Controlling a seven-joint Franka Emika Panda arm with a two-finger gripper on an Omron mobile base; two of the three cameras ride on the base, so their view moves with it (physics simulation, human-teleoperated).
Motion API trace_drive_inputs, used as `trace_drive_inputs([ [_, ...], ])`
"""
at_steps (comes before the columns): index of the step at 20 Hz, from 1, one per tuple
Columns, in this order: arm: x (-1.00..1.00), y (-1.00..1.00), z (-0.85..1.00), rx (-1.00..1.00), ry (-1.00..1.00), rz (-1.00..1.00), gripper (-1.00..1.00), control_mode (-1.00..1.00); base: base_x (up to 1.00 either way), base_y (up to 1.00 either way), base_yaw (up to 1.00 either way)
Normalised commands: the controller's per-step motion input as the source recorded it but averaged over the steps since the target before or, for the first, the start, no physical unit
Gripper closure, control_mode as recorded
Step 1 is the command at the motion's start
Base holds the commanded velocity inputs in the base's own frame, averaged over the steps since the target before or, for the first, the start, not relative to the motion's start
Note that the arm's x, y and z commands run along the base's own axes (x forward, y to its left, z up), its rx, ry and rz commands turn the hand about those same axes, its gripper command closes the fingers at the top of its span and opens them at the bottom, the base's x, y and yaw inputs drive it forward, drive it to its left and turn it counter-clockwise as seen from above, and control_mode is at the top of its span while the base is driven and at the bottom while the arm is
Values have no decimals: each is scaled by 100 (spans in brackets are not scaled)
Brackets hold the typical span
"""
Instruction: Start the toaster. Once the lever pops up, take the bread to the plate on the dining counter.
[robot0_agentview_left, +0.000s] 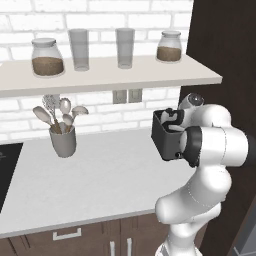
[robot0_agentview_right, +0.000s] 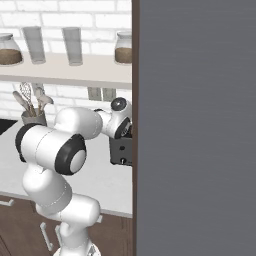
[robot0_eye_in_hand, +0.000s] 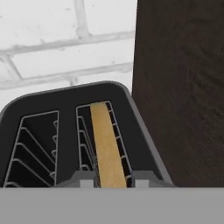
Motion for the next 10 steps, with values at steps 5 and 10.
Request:
trace_drive_inputs([
  [5,-8,0,20,0,-10,0,100,-100,0,0,0],
  [10,-27,0,8,0,-10,0,100,-100,0,0,0],
])
